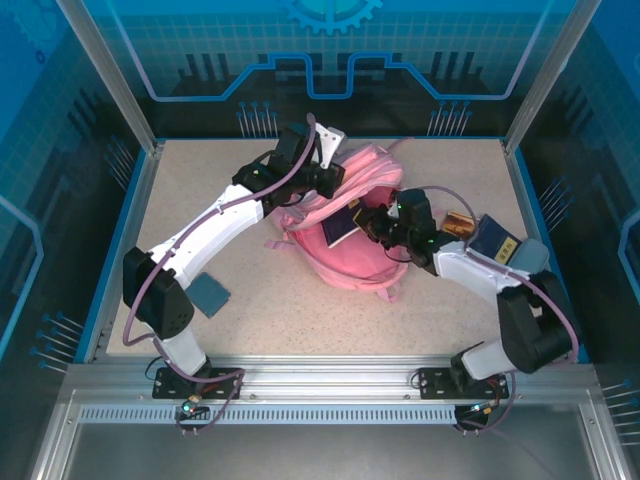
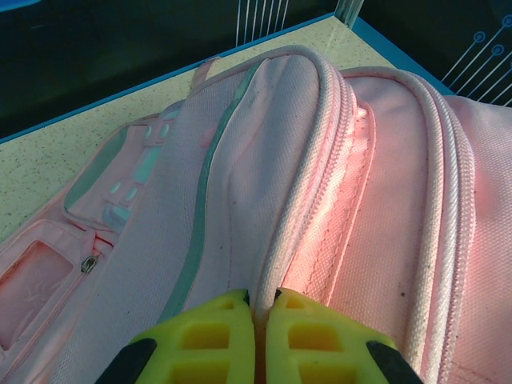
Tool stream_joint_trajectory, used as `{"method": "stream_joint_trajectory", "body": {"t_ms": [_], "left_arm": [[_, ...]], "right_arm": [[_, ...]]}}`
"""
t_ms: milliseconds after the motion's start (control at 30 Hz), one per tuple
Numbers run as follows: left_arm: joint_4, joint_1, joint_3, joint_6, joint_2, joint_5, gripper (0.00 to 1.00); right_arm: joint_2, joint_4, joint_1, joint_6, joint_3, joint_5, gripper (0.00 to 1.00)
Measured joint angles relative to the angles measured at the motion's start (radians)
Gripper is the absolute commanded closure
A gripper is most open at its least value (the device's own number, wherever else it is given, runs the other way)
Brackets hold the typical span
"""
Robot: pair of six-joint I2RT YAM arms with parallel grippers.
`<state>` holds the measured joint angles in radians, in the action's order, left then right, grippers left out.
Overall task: Pack the student bag
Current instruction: Place the book in the student bag, then close the student bag at the top-center of the table.
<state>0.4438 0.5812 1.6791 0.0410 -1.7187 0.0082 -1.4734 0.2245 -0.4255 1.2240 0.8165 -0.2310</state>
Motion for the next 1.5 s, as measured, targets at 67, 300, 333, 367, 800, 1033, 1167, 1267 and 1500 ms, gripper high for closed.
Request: {"method": "stream_joint_trajectory", "body": {"t_ms": [67, 300, 333, 367, 800, 1033, 1167, 1267, 1500], "left_arm": [[0.0, 0.0, 0.0, 0.01, 0.0, 0.0, 0.98], [0.0, 0.0, -0.001, 0.014, 0.002, -0.001, 0.98], [0.0, 0.0, -0.001, 0.018, 0.002, -0.001, 0.97], [-0.001, 0.0, -0.002, 0.023, 0.003, 0.0, 0.97], [-0.015, -0.014, -0.063, 0.065, 0.013, 0.011, 0.98], [-0.078, -0.061, -0.211, 0.066, 0.082, -0.015, 0.98], [-0.122, -0.095, -0.335, 0.068, 0.153, -0.047, 0.95], [-0.141, -0.116, -0.438, 0.085, 0.213, -0.053, 0.8], [-0.132, -0.123, -0.602, 0.215, 0.348, -0.04, 0.2]], "right_arm": [[-0.054, 0.035, -0.006, 0.015, 0.014, 0.022, 0.87], [-0.276, 0.082, -0.014, 0.022, 0.19, 0.013, 0.65], [-0.297, 0.095, -0.014, 0.02, 0.209, 0.002, 0.55], [-0.309, 0.11, -0.014, 0.027, 0.217, -0.008, 0.48], [-0.014, -0.085, -0.014, -0.077, 0.021, -0.027, 0.37], [0.276, -0.403, -0.015, -0.209, -0.085, 0.109, 0.37], [0.405, -0.569, -0.014, -0.292, -0.09, 0.256, 0.31], [0.433, -0.666, -0.002, -0.362, -0.07, 0.353, 0.27], [0.232, -0.858, 0.081, -0.511, 0.159, 0.557, 0.25]]}}
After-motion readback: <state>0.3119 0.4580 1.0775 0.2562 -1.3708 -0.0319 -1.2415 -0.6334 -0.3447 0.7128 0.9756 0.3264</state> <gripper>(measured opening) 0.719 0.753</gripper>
